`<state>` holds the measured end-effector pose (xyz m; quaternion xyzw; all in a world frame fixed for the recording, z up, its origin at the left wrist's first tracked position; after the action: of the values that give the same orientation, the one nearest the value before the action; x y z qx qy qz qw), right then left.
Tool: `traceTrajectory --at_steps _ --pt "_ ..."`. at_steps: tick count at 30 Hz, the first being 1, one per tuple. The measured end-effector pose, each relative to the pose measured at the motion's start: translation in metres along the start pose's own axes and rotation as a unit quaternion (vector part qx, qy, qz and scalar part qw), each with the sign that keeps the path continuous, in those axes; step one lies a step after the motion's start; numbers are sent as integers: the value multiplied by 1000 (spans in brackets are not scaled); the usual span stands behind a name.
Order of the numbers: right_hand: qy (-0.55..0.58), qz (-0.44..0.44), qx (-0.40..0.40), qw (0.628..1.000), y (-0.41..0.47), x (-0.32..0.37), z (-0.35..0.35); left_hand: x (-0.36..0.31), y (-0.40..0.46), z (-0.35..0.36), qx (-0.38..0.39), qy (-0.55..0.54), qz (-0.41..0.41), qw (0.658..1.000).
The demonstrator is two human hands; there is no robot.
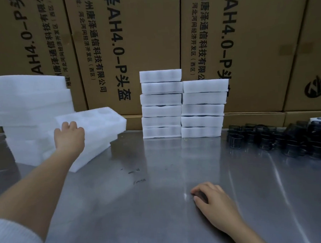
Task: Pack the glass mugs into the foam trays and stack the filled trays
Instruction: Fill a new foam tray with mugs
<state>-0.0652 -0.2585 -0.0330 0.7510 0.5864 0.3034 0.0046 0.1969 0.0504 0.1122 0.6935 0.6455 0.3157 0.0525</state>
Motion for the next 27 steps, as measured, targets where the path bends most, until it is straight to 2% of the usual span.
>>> traceTrajectory --at_steps 3,6,8,10,14,17,19,20,22,24,25,27 --pt "0 9 -1 1000 2 -1 -1 -9 -8 -24 -102 -65 21 992" --pt "6 18 3 1000 4 -5 1 -25 -34 -66 -226 -176 63 956" --pt "28 24 0 999 6 -9 3 -42 -57 -89 -265 -216 101 934" --pt "133 61 -36 989 9 -16 -1 -69 -84 -107 -269 -253 162 915" --pt "383 159 -197 888 8 -44 -25 -129 -156 -130 -265 -322 277 865" --pt "455 229 -277 815 0 -73 -44 -173 -198 -132 -223 -356 324 848" --pt "514 275 -324 745 -11 -96 -57 -194 -212 -125 -167 -392 327 843" --pt "548 295 -338 706 -17 -108 -62 -201 -217 -123 -150 -425 334 828" --pt "604 316 -345 646 -28 -126 -69 -209 -230 -127 -118 -519 370 762" --pt "654 304 -321 614 -32 -135 -74 -208 -236 -124 -82 -607 378 694" --pt "677 292 -302 603 -31 -138 -75 -205 -234 -120 -70 -656 349 666" --pt "691 291 -258 609 -30 -143 -77 -197 -218 -99 -40 -754 217 618"
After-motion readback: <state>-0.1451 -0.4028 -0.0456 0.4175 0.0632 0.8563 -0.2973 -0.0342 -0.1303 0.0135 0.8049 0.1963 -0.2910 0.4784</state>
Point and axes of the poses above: each hand's wrist, its own y-axis towards the middle knuckle, its own z-axis out of the palm, x = y × z, the point moved 8 cm from there along y, towards the middle knuckle, and after that the axes turned 1 degree about -x, right-handed, at the moved point
